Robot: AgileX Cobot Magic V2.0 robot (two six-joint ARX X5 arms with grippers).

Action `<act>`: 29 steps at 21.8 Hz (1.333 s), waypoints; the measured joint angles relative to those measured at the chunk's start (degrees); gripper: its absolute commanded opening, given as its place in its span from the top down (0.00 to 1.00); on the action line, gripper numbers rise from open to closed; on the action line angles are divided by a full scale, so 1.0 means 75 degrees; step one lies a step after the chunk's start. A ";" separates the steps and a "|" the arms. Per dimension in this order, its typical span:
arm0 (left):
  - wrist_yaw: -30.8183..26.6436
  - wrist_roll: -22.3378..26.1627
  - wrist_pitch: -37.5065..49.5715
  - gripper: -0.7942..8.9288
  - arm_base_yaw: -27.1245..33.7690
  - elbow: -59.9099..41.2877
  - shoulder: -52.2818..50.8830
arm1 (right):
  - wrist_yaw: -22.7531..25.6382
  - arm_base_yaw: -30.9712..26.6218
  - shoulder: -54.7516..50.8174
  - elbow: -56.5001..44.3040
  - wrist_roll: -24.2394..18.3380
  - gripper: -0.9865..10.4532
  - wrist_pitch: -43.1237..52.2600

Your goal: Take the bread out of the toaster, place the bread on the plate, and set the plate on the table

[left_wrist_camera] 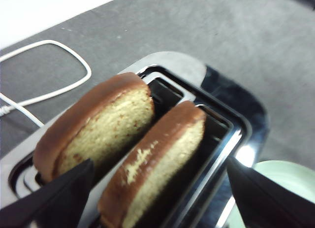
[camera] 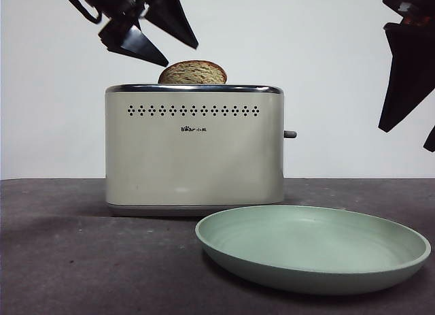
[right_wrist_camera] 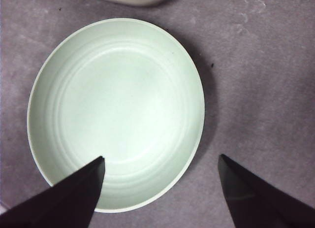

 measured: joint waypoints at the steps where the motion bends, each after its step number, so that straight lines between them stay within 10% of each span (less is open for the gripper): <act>1: -0.0090 0.0035 0.0052 0.46 -0.0032 0.0000 0.0067 | 0.0003 0.0000 0.0000 0.0000 0.0000 0.59 0.0000; 5: -0.0157 0.0131 0.0122 0.50 -0.0131 0.0009 0.0408 | 0.0000 0.0000 0.0000 0.0000 0.0000 0.59 0.0003; 13: -0.0163 0.0169 0.0157 0.91 -0.0262 0.0009 0.0478 | 0.0003 0.0000 0.0000 0.0000 0.0000 0.59 0.0003; 29: -0.0178 0.0163 -0.1993 0.91 -0.0274 0.2369 0.0475 | 0.0003 0.0000 0.0000 0.0000 0.0000 0.59 0.0012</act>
